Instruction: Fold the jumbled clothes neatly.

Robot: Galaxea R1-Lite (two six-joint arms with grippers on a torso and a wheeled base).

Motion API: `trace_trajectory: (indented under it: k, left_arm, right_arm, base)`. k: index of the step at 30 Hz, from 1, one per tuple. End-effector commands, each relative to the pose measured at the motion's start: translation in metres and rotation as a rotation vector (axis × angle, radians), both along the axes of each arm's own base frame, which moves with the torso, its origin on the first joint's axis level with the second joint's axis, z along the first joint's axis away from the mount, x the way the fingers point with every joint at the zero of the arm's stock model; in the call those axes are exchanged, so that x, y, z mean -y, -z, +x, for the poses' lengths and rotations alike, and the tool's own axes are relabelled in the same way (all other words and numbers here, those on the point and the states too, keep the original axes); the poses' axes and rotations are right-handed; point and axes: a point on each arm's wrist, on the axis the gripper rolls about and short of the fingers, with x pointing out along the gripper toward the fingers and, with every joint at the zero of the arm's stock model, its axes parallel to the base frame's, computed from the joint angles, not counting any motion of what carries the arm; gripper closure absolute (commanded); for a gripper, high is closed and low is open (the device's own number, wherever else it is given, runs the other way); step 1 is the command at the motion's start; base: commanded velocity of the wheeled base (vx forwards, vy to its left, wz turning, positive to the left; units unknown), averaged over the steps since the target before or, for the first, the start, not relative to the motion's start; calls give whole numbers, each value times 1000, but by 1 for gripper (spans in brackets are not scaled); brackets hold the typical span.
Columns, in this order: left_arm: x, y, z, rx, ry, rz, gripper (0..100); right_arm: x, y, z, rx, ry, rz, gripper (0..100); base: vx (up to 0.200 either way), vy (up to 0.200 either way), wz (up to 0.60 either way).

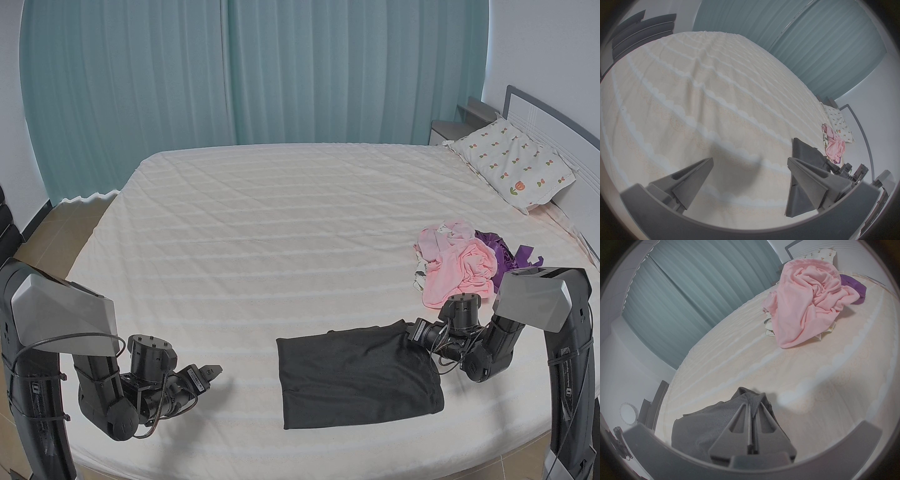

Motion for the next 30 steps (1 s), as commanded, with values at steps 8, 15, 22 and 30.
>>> trace_trajectory:
  k: [8,15,22,30]
  left_arm:
    - [1,3,-1,-10,3,3,0]
    - [1,3,0,-9,2,4,0]
    - [1,3,0,-10,2,5,0]
    - [1,3,0,-7,3,6,0]
  right_arm:
    - [3,-1,4,-2,37,45,100]
    - [10,0,10,13,86,34,100]
    - [11,2,10,8,87,33,100]
    - [13,-2,4,21,90,32,0]
  base:
    - [0,0,0]
    - [0,0,0]
    - [0,0,0]
    - [0,0,0]
